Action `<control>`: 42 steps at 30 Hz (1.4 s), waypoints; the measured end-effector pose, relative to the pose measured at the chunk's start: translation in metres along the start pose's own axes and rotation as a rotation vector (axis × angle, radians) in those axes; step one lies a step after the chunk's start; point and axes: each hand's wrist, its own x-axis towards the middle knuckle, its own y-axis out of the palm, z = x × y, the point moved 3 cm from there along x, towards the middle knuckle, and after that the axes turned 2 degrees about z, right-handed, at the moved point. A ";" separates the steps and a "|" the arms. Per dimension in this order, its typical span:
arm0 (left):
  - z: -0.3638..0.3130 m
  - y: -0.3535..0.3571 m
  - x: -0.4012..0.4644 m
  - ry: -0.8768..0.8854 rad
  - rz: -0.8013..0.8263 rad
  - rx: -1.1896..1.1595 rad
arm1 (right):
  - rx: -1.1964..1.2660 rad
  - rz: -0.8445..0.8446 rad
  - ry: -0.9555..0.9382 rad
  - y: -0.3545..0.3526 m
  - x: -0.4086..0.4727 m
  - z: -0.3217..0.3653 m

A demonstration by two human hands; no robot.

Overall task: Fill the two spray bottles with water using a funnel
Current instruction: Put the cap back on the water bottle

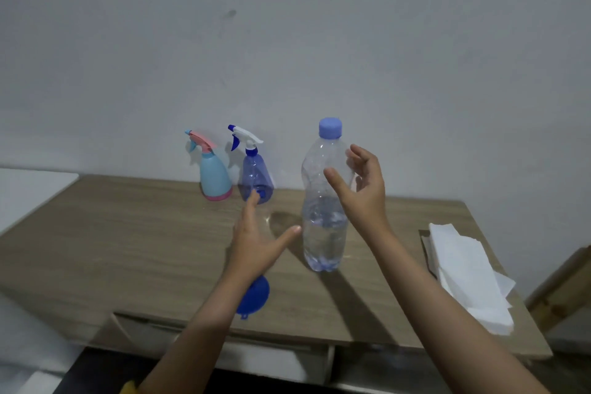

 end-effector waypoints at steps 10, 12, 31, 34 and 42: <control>0.113 -0.024 -0.062 -0.393 0.157 0.158 | -0.180 0.072 0.097 0.000 -0.061 -0.076; 0.117 -0.020 -0.062 -0.357 0.180 0.193 | -0.184 0.067 0.101 0.004 -0.063 -0.082; 0.099 0.032 0.045 -0.168 0.207 0.227 | -0.193 -0.188 0.204 0.019 -0.017 -0.117; 0.091 0.055 0.092 -0.111 0.210 0.253 | -0.190 -0.261 0.181 0.017 0.012 -0.125; 0.097 0.106 0.183 -0.076 0.229 0.359 | -0.256 -0.294 0.108 0.018 0.091 -0.153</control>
